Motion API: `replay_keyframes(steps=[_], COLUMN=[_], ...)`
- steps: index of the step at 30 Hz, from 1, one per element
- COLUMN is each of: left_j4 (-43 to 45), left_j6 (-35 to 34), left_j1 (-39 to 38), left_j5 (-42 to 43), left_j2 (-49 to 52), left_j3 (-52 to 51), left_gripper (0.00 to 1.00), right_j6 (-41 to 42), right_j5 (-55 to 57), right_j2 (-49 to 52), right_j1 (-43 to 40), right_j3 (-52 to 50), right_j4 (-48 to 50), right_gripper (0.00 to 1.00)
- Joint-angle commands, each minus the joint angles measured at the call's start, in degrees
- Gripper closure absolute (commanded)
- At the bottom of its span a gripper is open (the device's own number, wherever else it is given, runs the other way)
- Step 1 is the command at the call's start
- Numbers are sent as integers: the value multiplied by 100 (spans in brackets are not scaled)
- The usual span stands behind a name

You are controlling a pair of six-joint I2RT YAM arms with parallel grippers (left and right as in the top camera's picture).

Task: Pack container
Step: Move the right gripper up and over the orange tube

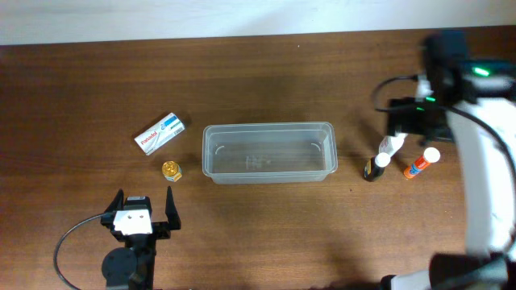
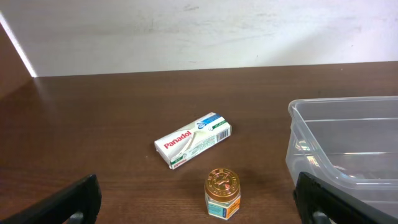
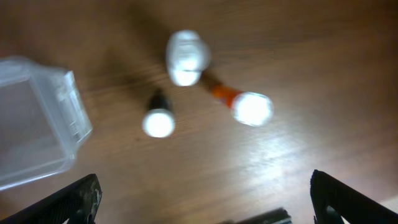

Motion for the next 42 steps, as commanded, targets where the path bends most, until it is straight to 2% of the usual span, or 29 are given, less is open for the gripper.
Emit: replay_keyframes(steps=[1,6,12,15,32,42], left_j4=[24,24,24,24,24,24], left_j6=[94,94,94,94,94,94], left_j1=[28,28,26,26,28,26], left_j5=[-37,-37,-39,-37,-39,-39], left_j2=[-50,-50,-50,-50,-50,-50], left_j3=[-50,-50,-50,-50,-50,-50], left_gripper=[1,1,1,1,1,1], right_j6=[-101,-647,-643,-645,-645,-647], right_j5=[-7,-1069,-1088,-1084,-1088,-1266], right_j2=[-444,-492,-378,-372,-267,280], right_j1=[-579,-1513,-1996,-1998,-1993,-1993], right_j3=[118,116,-20,-229,-2031,-2140], right_j4=[-70,-101,11,125,1709,2031], right_gripper=[2,2,11,13,14,15])
